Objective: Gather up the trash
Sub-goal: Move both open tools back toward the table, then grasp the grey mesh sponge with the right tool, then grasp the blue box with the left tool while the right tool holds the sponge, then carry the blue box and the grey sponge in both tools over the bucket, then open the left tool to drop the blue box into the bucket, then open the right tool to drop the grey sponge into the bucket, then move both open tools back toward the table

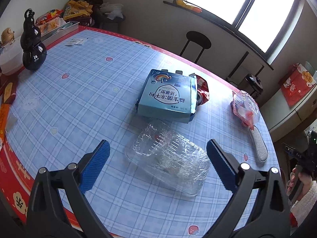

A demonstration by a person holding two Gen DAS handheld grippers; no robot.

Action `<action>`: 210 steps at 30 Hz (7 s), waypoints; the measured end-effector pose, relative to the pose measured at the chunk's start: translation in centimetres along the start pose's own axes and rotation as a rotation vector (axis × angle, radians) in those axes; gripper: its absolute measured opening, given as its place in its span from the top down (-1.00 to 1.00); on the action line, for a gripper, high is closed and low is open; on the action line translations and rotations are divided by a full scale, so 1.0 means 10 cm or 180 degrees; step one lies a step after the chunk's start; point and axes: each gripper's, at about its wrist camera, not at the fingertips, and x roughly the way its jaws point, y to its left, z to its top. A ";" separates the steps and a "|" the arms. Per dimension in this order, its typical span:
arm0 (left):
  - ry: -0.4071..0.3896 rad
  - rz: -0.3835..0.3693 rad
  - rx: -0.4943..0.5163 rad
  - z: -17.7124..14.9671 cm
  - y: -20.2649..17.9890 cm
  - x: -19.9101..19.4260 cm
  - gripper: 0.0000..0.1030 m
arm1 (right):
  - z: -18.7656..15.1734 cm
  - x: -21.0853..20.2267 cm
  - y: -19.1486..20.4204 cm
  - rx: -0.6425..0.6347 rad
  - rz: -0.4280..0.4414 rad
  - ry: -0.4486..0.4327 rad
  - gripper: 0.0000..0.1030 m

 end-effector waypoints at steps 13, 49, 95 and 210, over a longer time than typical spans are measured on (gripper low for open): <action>0.0277 -0.0006 -0.0209 -0.21 0.14 0.35 -0.87 | 0.20 1.04 -0.03 -0.0006 -0.0191 0.0603 -0.60; 0.0169 0.0357 0.0793 0.24 -0.58 0.70 -0.87 | -0.38 -0.01 0.67 -0.0053 0.0501 0.0402 0.66; -0.0292 -0.0039 -0.0021 0.63 -0.06 -0.15 0.58 | -0.44 -0.61 0.63 0.0083 0.0566 0.0061 0.66; -0.0555 0.0025 0.0464 -0.32 -0.98 -1.12 -0.89 | -0.84 -2.36 -1.01 0.0658 -0.0327 -0.0900 -0.77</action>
